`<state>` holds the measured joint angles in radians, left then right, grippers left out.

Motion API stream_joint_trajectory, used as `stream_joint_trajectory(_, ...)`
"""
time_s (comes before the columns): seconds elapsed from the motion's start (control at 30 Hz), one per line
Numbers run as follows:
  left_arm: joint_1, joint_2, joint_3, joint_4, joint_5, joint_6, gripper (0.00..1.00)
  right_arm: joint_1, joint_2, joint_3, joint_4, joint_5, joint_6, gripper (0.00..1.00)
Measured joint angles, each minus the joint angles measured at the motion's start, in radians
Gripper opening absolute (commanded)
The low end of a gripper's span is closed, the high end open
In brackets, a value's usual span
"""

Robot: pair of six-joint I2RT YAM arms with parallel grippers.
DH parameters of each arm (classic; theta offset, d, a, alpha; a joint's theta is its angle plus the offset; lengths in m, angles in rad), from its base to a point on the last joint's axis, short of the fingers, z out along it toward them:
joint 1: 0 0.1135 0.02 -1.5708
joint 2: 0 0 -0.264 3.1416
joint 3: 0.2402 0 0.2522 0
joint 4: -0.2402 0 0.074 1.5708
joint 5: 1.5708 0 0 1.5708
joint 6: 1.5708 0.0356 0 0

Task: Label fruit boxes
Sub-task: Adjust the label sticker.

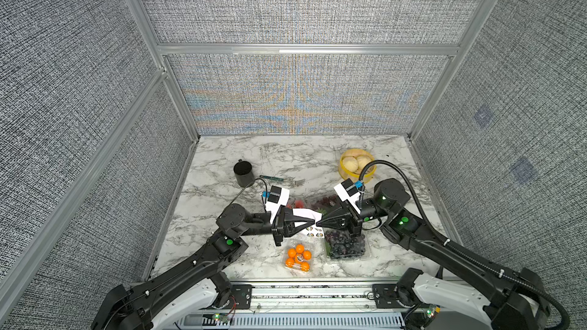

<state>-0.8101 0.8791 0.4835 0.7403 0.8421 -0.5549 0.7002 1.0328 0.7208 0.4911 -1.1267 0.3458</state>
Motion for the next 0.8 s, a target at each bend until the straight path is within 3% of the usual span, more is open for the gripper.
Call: stream_joint_trajectory(0.8, -0.001, -0.007, -0.009, 0.016, 0.022, 0.0, 0.0, -0.017, 0.009, -0.039, 0.106, -0.003, 0.094, 0.0)
